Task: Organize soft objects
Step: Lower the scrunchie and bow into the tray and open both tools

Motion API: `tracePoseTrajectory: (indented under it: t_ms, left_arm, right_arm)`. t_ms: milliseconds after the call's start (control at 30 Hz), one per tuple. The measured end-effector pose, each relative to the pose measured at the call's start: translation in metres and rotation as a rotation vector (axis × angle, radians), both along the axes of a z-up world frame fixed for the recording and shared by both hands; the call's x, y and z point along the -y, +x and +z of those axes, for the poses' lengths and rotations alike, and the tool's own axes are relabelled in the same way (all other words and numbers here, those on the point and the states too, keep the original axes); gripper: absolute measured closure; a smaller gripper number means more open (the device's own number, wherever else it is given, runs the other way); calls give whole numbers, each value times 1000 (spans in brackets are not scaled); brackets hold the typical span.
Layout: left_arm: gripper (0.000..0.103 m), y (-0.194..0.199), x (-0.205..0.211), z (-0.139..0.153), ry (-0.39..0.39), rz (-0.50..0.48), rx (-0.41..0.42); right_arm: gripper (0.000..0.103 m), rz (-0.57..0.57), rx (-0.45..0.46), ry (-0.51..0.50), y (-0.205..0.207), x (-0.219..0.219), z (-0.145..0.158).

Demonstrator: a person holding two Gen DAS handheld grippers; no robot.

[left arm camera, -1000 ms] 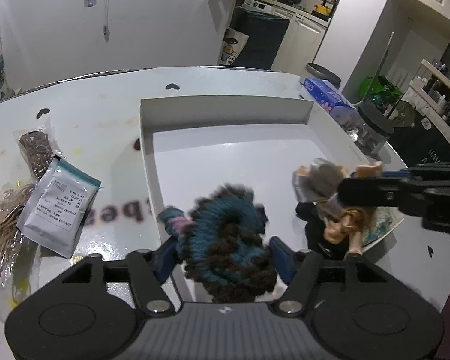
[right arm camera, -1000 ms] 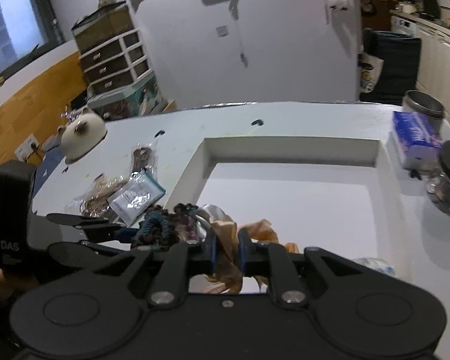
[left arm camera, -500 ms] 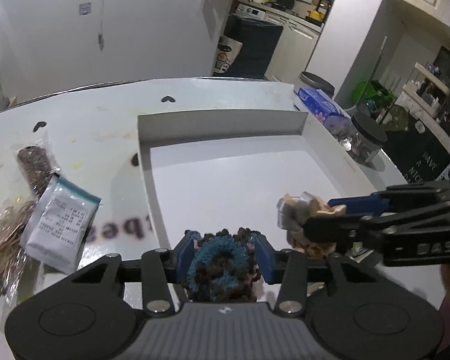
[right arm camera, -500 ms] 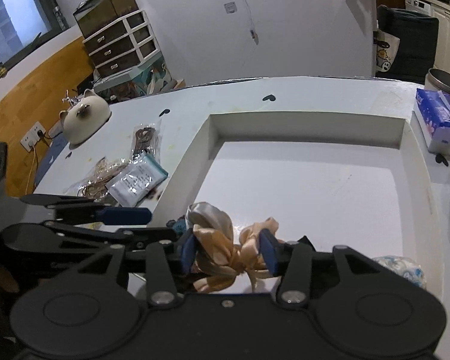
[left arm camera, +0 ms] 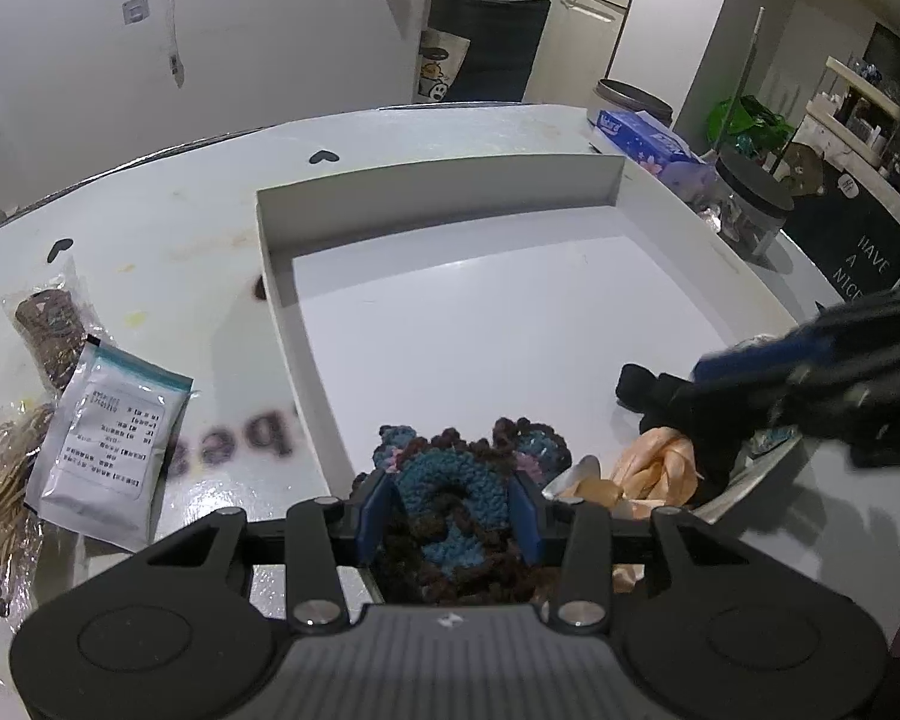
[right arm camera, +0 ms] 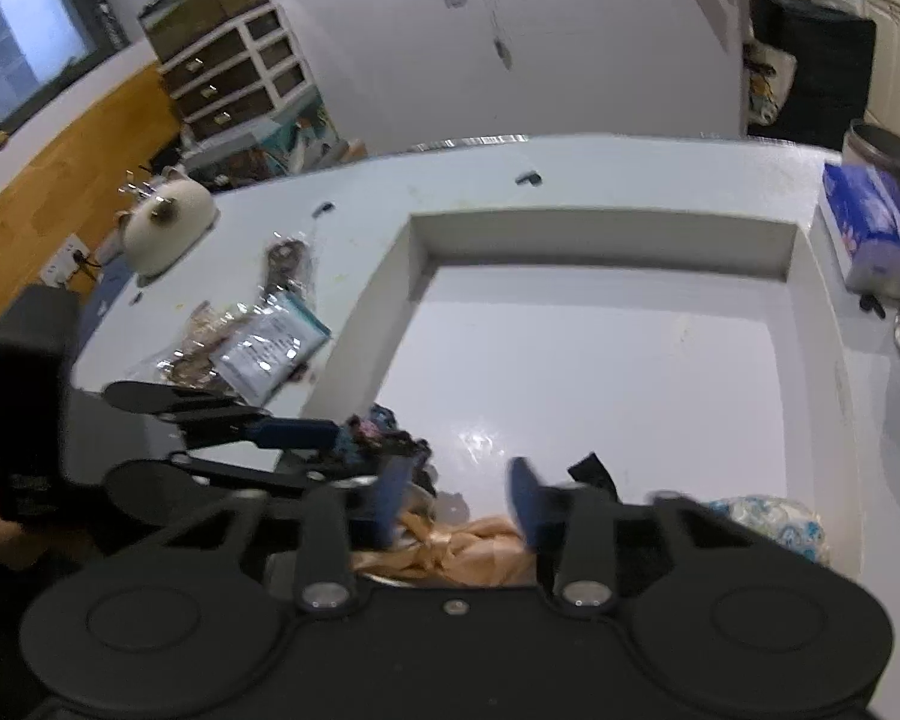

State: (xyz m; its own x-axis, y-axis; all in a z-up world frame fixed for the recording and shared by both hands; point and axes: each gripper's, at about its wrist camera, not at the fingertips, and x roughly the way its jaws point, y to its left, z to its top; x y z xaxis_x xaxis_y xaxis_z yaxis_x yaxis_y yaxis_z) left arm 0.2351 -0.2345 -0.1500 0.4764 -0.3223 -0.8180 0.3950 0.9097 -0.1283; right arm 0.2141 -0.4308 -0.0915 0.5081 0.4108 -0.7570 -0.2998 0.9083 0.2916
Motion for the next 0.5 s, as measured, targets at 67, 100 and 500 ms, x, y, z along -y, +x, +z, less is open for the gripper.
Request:
tracePoseTrajectory:
  t_ms: [67,100,500]
  left_arm:
    - [59,0,-2,0,-12,6,-4]
    - [59,0,-4,0,-21,11,-7]
    - [59,-1,-6,0,-42,41,-13]
  right_arm:
    - [71,9,-29,-3,6,-3,-7]
    - [71,32,-49,4,8,-6,-11]
    - [82,56,-176,-112,16,-22,-57]
